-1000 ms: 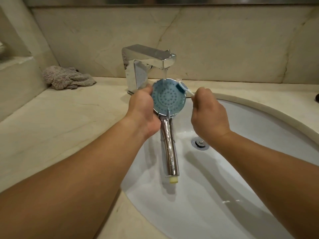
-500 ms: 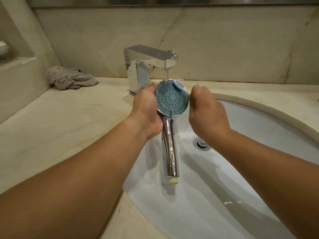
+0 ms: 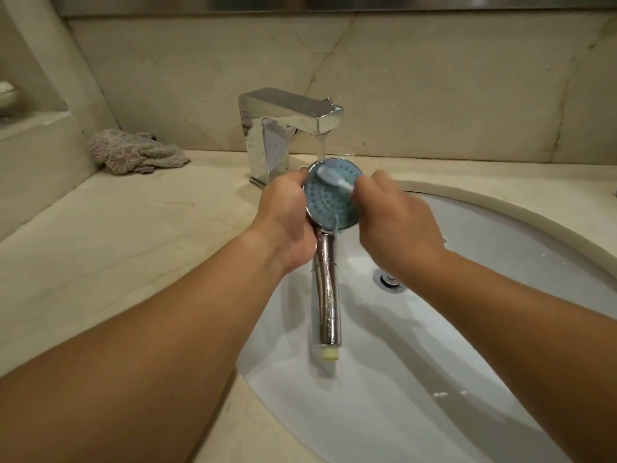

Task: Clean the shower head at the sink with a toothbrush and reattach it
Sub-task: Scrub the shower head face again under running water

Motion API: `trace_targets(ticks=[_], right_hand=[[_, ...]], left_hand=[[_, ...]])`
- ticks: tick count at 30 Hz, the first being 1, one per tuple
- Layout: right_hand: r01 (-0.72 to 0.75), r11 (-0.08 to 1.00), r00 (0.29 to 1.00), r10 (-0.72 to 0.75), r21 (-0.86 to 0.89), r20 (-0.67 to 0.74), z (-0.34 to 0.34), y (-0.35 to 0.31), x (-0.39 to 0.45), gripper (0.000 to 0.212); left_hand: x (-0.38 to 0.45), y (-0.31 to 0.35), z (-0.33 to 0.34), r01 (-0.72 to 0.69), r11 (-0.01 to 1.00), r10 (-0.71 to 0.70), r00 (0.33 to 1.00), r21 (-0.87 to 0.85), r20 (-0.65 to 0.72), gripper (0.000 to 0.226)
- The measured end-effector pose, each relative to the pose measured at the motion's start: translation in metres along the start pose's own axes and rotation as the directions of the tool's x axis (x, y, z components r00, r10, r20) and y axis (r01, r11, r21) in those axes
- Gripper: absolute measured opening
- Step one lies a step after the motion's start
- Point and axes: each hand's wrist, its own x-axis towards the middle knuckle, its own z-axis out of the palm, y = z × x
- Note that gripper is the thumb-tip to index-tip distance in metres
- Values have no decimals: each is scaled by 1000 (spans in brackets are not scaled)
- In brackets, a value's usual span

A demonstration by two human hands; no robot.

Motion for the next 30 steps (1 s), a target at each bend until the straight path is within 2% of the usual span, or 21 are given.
trace_targets(ticks=[2, 5, 6, 9, 10, 12, 13, 16, 17, 20, 21, 24, 27, 28, 30], right_hand=[[133, 990, 991, -132, -36, 16, 3, -2, -6, 28], [-57, 998, 998, 57, -32, 22, -2, 3, 5, 20], [-64, 997, 998, 64, -33, 1, -2, 4, 6, 20], [119, 991, 993, -120, -61, -3, 1, 0, -1, 29], [82, 995, 997, -82, -61, 9, 0, 1, 0, 27], [-81, 995, 997, 82, -49, 10, -3, 6, 6, 17], [-91, 995, 996, 92, -36, 1, -3, 8, 6, 16], [153, 988, 988, -153, -30, 20, 3, -2, -4, 31], [152, 988, 988, -151, -31, 13, 5, 0, -3, 32], [-38, 999, 999, 38, -8, -25, -2, 3, 7, 23], [-20, 1000, 999, 19, -11, -32, -2, 3, 6, 23], [165, 985, 986, -165, -53, -9, 5, -2, -6, 30], [5, 1000, 999, -6, -19, -48, -2, 4, 4, 27], [-1, 1000, 999, 0, -22, -40, -3, 3, 4, 25], [139, 989, 990, -138, -50, 24, 1, -3, -5, 25]], left_hand=[[2, 0, -1, 17, 1000, -17, 1000, -9, -4, 48], [3, -1, -1, 18, 1000, -18, 1000, -12, 19, 49], [2, -1, -1, 24, 1000, -24, 999, -9, 22, 48], [1, 0, -1, 48, 999, -48, 999, -4, 22, 51], [1, 0, -1, 47, 999, -47, 999, -3, 22, 51], [1, 0, -1, 41, 999, -41, 999, 2, 17, 50], [1, 0, -1, 47, 999, -47, 999, 4, 9, 50], [0, 1, -2, 66, 998, -66, 998, 19, -4, 51], [1, 1, -1, 63, 998, -63, 998, 23, -2, 50], [-1, 2, 0, 53, 998, -53, 998, 25, 15, 47], [-2, 2, 0, 52, 998, -52, 999, 25, 12, 47], [0, 2, -2, 58, 998, -58, 998, 18, -21, 50], [-1, 3, -1, 49, 999, -48, 999, 18, -20, 48], [-2, 3, 0, 46, 999, -46, 999, 16, -16, 47], [-3, 4, 0, 47, 999, -46, 998, 21, -33, 48]])
